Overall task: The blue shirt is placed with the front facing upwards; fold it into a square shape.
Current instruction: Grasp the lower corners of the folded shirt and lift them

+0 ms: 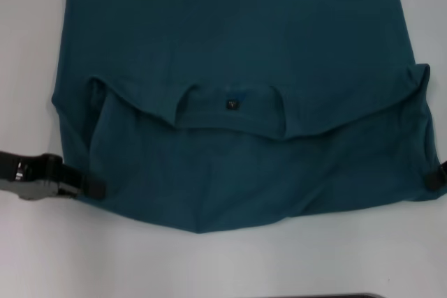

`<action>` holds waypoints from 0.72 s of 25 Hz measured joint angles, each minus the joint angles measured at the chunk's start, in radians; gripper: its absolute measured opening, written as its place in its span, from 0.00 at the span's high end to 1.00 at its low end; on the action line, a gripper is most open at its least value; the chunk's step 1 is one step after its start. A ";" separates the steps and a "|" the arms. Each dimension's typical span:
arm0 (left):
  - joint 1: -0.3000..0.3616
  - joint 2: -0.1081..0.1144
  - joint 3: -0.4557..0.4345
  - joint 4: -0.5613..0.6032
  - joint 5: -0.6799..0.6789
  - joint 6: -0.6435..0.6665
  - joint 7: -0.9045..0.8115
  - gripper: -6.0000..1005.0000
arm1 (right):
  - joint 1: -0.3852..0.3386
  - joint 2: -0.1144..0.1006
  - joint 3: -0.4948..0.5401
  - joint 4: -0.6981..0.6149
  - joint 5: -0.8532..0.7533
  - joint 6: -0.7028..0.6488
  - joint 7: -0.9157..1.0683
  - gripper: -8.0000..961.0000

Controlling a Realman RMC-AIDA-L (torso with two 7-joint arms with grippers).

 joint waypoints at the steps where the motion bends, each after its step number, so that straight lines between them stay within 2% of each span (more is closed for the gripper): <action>1: 0.003 -0.001 0.000 0.000 0.009 0.001 0.000 0.99 | -0.005 0.001 0.002 -0.005 0.000 -0.007 -0.003 0.94; 12: 0.040 -0.005 -0.009 -0.001 0.114 0.025 -0.004 0.99 | -0.032 0.002 -0.006 -0.018 -0.032 -0.038 -0.016 0.93; 18: 0.050 -0.005 -0.005 -0.001 0.126 0.033 0.000 0.99 | -0.033 0.000 -0.003 -0.018 -0.060 -0.044 -0.022 0.93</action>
